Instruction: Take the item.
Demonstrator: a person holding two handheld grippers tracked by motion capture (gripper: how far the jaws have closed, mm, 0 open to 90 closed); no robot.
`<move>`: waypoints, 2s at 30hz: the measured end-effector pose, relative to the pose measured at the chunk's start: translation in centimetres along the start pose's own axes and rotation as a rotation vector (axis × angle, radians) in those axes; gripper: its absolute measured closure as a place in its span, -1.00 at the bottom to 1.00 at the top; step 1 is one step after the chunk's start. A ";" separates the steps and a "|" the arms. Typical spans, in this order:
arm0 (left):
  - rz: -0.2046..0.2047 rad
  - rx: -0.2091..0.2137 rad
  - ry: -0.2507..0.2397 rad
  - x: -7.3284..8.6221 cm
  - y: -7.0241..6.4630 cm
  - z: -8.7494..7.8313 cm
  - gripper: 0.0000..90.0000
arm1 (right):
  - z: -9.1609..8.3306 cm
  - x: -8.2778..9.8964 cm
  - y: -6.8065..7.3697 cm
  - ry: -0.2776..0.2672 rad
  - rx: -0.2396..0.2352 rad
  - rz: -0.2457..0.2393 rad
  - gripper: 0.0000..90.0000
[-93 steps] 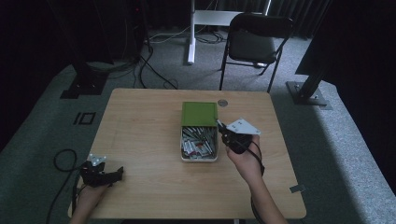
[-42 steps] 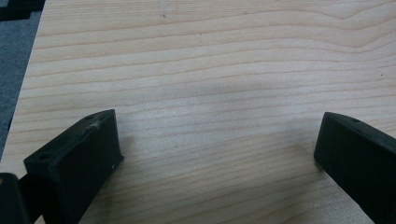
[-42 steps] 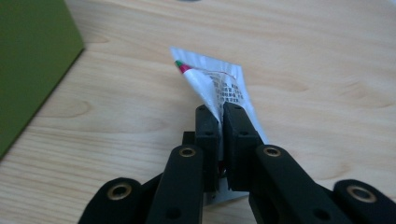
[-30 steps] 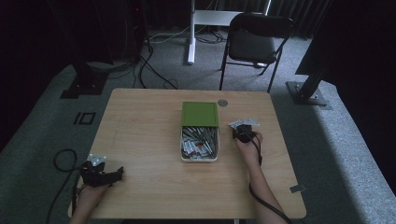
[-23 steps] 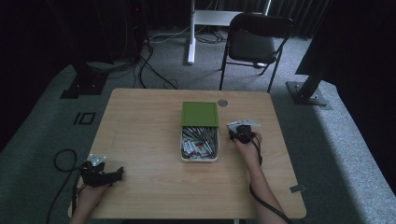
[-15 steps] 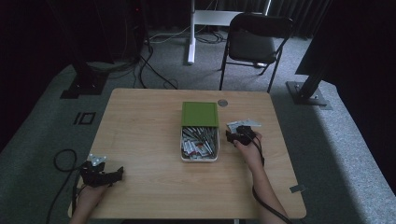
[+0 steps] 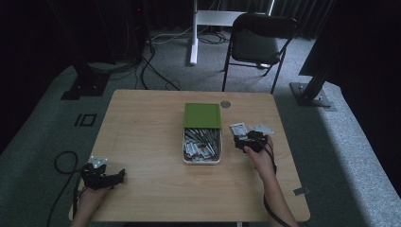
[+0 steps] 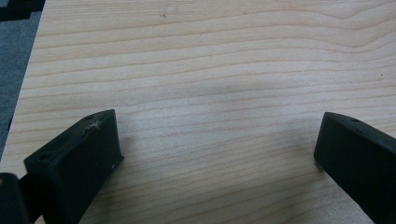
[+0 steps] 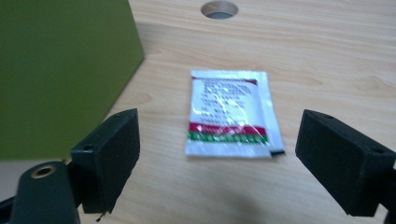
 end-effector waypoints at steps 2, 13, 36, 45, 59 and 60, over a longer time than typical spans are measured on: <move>-0.001 0.000 -0.001 0.0 0.0 0.0 -0.97 | -0.4 0.4 -0.3 0.001 0.007 0.006 -0.70; -0.001 0.000 0.000 0.0 0.0 0.0 -0.97 | -2.7 2.3 -2.9 -0.003 0.064 0.050 -0.70; 0.001 0.000 0.001 0.0 0.0 0.0 -0.97 | -6.2 8.1 -5.5 0.061 0.134 0.118 -0.70; 0.001 0.000 0.001 0.0 0.0 0.0 -0.97 | -7.9 10.3 -6.3 0.091 0.192 0.138 -0.70; 0.001 0.000 0.000 0.0 0.0 0.0 -0.97 | -10.7 12.2 -6.6 0.112 0.274 0.158 -0.70; 0.001 0.000 0.000 0.0 0.0 0.0 -0.97 | -10.9 12.4 -6.6 0.116 0.278 0.165 -0.70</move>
Point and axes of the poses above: each handheld gripper's, and its own axes: z roughly forward along the jaws, x roughly out of its underside, y roughly to its left, the point moved 9 cm from there along z, roughly forward along the jaws
